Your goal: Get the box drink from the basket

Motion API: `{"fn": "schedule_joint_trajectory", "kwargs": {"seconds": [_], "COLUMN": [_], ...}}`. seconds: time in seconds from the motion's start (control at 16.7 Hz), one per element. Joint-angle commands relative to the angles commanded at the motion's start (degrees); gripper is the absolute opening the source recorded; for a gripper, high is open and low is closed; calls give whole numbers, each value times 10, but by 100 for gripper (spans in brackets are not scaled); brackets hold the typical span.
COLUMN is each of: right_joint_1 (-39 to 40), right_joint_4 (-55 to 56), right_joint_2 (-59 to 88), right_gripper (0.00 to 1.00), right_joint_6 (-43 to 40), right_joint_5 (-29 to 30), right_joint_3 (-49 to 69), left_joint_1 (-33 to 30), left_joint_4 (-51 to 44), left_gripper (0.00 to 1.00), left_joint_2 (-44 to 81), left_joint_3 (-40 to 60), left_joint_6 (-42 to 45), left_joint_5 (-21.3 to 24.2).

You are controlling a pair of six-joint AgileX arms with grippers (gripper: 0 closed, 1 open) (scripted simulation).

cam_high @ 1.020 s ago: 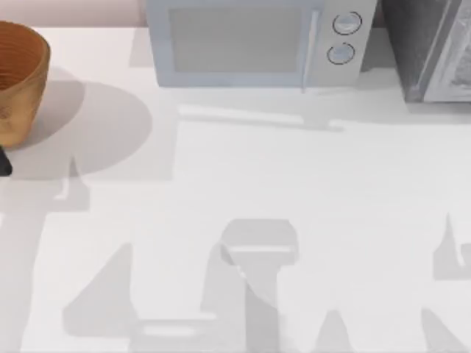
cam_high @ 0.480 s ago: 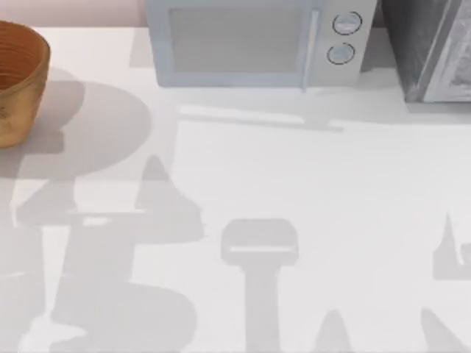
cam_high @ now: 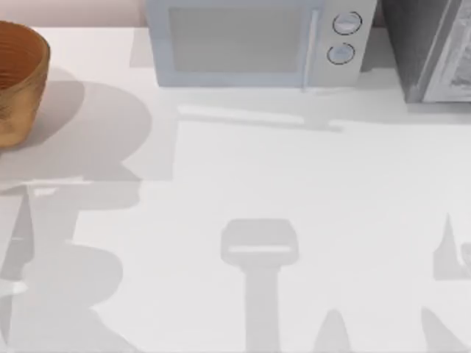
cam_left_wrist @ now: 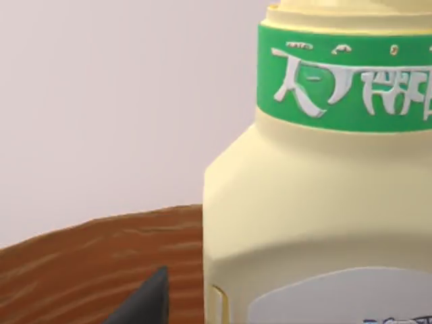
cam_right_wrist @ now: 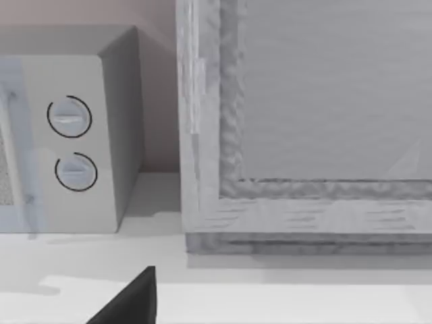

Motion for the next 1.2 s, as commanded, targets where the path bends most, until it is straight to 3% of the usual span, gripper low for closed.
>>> {"fn": "schedule_joint_trajectory", "kwargs": {"seconds": [0.42, 0.9, 1.2], "right_joint_1": [0, 0, 0], "right_joint_4": [0, 0, 0], "right_joint_2": [0, 0, 0], "right_gripper": [100, 100, 100], "right_joint_6": [0, 0, 0], "right_joint_5": [0, 0, 0], "right_joint_3": [0, 0, 0], "left_joint_1": [-3, -24, -27], "left_joint_4": [-3, -46, -52], "left_gripper": [100, 100, 100], "left_joint_2": [-4, 61, 69], "left_joint_3": [4, 108, 121], "left_joint_6": [1, -1, -1], "left_joint_5": [-2, -23, -26]}}
